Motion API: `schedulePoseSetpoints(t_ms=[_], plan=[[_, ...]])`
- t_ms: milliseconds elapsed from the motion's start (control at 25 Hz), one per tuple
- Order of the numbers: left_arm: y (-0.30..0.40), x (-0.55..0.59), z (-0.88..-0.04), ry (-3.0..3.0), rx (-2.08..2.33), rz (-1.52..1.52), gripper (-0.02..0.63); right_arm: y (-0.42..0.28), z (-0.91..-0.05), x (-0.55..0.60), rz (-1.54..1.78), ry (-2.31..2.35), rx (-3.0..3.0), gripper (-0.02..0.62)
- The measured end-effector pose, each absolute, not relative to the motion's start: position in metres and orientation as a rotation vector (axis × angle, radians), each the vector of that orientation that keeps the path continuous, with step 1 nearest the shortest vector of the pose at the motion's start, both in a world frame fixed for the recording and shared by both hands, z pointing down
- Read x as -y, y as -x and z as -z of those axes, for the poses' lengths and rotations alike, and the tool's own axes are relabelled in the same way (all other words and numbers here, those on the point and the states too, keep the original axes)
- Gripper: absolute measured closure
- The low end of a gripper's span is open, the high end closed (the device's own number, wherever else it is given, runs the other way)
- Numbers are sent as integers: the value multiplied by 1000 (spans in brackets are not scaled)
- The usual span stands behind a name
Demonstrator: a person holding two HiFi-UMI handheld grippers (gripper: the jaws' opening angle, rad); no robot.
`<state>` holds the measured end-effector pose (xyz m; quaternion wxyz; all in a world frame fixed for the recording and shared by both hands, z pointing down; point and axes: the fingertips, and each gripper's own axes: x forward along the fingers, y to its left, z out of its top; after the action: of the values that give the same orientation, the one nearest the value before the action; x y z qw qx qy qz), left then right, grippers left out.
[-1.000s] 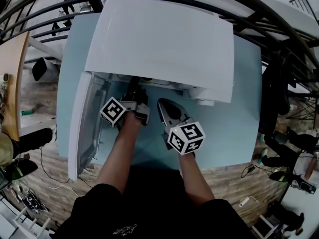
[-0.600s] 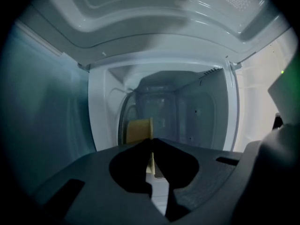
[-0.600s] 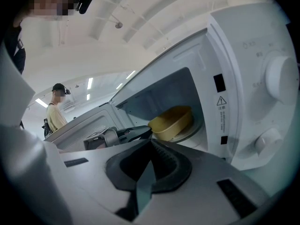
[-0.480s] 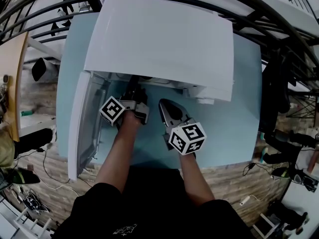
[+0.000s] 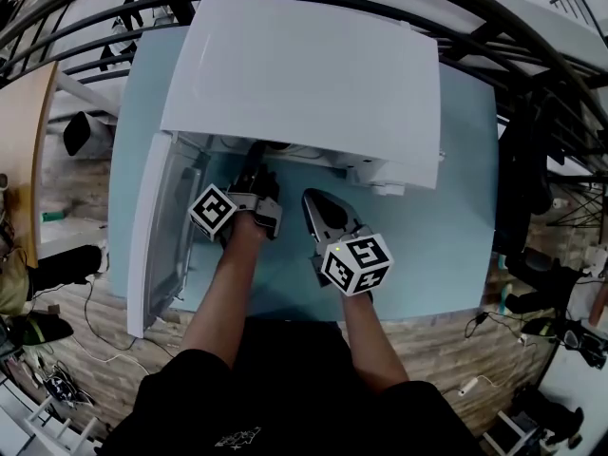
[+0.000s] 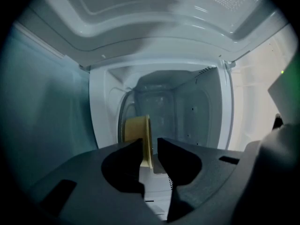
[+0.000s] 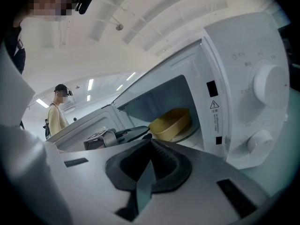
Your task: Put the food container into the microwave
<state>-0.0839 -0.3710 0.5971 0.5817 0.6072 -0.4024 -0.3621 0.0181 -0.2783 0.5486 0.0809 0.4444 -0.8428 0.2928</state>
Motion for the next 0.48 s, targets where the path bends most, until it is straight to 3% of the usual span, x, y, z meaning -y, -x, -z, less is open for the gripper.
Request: schedulePoseSetpoints(t_ms=[480], plan=[[72,332,-584,-1461,997,794,554,-32,-528,253,-838,-1286,2589,589]])
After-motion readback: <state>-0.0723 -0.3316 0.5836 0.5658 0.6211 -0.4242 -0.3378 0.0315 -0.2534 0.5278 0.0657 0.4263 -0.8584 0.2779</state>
